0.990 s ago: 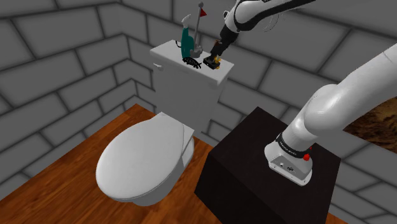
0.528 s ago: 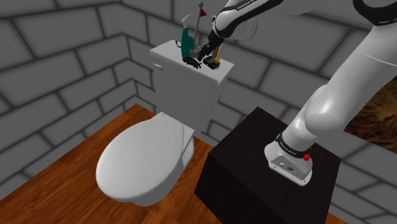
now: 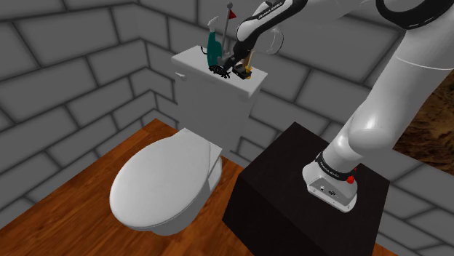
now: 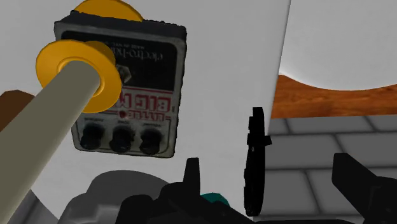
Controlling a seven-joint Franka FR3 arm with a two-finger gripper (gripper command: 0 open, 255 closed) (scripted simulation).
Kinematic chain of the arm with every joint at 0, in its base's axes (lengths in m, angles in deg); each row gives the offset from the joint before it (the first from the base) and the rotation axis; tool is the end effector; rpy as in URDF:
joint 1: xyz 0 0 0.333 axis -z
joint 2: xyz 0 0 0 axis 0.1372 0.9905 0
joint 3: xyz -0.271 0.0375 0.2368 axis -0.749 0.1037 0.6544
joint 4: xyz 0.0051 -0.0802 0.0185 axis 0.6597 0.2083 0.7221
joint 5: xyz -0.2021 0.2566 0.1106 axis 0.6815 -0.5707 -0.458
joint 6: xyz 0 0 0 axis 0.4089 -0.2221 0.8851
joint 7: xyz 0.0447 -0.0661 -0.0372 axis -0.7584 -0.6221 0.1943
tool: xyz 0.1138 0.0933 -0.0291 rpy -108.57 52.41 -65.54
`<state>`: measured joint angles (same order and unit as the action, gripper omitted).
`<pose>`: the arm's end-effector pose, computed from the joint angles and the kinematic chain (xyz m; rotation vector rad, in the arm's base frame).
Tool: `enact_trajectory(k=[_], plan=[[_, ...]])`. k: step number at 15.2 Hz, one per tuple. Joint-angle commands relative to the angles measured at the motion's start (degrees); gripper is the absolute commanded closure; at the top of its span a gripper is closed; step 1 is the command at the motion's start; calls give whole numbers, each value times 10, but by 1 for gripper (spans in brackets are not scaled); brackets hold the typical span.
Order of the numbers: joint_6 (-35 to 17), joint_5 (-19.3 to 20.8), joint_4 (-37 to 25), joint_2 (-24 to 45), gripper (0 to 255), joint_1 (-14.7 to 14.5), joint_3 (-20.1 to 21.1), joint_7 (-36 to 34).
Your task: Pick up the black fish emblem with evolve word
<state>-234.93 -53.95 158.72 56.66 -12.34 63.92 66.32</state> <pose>0.5541 -0.0522 0.3893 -3.0034 -0.3549 -0.6770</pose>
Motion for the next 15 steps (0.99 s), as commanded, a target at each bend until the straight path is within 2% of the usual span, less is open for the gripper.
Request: enact_trajectory(k=[1, 3, 4, 13, 15], plan=[[-18, -20, 4, 14, 0, 3, 6, 18], [-18, -20, 4, 14, 0, 3, 7, 18], [-17, -20, 3, 15, 255, 3, 7, 18], [-18, -20, 4, 14, 255, 3, 7, 18], [-5, -5, 2, 3, 255, 0, 1, 4]])
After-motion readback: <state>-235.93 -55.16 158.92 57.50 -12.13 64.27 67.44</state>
